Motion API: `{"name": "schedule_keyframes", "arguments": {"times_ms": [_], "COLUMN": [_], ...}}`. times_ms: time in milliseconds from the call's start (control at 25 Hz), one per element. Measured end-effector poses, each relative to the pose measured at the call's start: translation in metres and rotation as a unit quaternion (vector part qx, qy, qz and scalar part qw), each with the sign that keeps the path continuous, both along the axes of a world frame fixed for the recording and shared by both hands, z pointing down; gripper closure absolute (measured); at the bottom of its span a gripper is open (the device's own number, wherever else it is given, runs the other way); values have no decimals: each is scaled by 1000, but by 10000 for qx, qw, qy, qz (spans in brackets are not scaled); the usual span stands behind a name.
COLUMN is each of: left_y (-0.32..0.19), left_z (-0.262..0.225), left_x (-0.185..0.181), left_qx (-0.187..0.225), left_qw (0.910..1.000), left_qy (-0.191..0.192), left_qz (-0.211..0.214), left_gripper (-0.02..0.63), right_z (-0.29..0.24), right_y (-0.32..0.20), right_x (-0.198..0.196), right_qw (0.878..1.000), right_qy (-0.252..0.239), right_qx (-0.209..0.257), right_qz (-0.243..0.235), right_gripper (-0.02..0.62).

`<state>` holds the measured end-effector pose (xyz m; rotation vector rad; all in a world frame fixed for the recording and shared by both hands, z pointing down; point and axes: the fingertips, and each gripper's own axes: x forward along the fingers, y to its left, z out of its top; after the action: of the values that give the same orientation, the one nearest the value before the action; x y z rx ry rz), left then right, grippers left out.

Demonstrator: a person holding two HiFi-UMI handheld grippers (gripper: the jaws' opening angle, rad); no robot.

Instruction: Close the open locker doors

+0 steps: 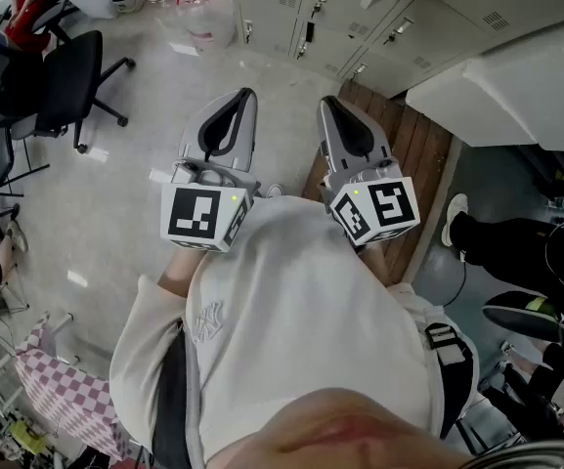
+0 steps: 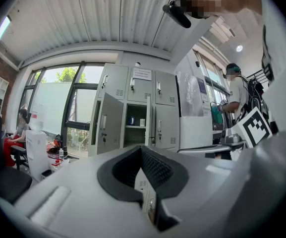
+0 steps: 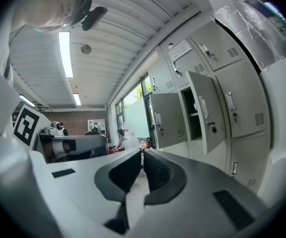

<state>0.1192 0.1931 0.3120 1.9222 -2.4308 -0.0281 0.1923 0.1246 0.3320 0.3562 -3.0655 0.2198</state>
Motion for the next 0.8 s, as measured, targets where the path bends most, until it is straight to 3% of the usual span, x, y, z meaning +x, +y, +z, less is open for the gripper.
{"name": "schedule_keyframes", "arguments": {"times_ms": [800], "left_y": [-5], "left_z": [0], "left_x": [5], "left_qx": [9], "left_qw": [10000], "left_qy": [29], "left_qz": [-12], "left_gripper": [604], "right_z": [1], "right_y": [-3], "right_x": [1], "right_qw": [9999], "right_qy": [66], "right_qx": [30], "right_qz": [-123], "right_gripper": [574]}}
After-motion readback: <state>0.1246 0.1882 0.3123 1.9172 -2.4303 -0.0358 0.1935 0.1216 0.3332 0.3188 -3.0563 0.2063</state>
